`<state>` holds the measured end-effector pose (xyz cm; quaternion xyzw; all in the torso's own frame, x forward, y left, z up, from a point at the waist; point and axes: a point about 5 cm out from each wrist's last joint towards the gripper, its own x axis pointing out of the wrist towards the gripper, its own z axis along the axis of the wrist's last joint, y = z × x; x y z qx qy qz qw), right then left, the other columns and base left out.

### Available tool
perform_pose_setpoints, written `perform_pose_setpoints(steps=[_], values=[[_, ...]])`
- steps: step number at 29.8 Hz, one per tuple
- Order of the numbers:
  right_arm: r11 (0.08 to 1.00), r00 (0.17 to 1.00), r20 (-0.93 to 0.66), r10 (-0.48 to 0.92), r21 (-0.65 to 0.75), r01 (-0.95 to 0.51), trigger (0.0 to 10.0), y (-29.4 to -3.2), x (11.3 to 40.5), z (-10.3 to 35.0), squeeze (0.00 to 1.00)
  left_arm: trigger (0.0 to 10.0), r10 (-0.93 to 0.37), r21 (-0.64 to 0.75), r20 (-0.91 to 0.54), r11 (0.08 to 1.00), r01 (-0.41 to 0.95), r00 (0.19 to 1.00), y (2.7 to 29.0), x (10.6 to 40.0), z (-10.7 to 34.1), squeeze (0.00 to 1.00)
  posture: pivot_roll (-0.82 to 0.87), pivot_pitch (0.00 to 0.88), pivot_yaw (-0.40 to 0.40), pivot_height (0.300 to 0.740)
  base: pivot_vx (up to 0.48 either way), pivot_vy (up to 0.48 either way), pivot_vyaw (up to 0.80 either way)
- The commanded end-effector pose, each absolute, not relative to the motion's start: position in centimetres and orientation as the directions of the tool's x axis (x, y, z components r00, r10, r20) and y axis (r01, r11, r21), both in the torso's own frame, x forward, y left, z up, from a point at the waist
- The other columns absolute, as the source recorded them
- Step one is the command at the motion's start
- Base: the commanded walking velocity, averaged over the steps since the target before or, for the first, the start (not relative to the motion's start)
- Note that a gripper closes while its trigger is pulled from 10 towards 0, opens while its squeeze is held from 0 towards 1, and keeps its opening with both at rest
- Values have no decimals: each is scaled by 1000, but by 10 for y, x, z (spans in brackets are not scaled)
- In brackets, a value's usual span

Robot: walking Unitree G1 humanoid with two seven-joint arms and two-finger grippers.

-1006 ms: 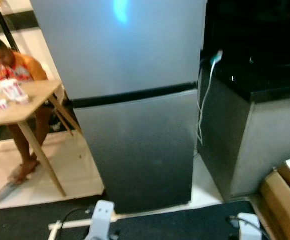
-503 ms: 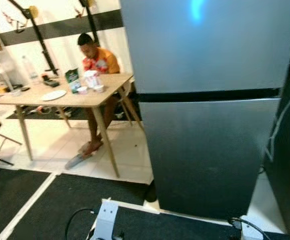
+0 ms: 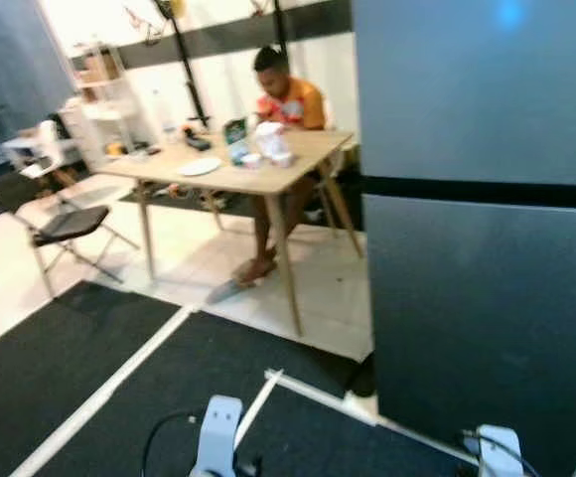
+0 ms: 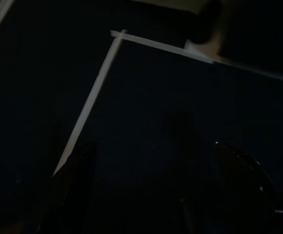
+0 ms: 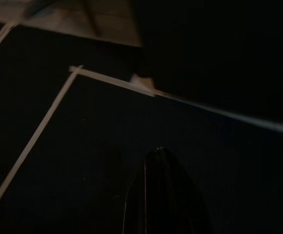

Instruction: Restocking fridge

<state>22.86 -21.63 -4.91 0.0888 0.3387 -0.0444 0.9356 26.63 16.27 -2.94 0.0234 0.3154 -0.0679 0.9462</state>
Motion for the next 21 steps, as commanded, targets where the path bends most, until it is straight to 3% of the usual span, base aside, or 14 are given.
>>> perform_pose_setpoints(steps=[1,15,21], values=[[983,764,-645,3,143,117,10000,-209,229,-51,0,10000,-83,1,-616,994,106,784,171,262,-32,0,-80,48,130,740,0,0,800],[985,754,-653,68,165,54,10000,-199,229,-52,0,10000,-86,15,-600,993,118,795,176,266,-28,0,-68,49,116,740,0,0,800],[988,732,-675,96,153,11,10000,-194,227,-55,0,10000,-59,31,-585,995,95,809,179,272,-23,0,-66,60,107,740,0,0,0]])
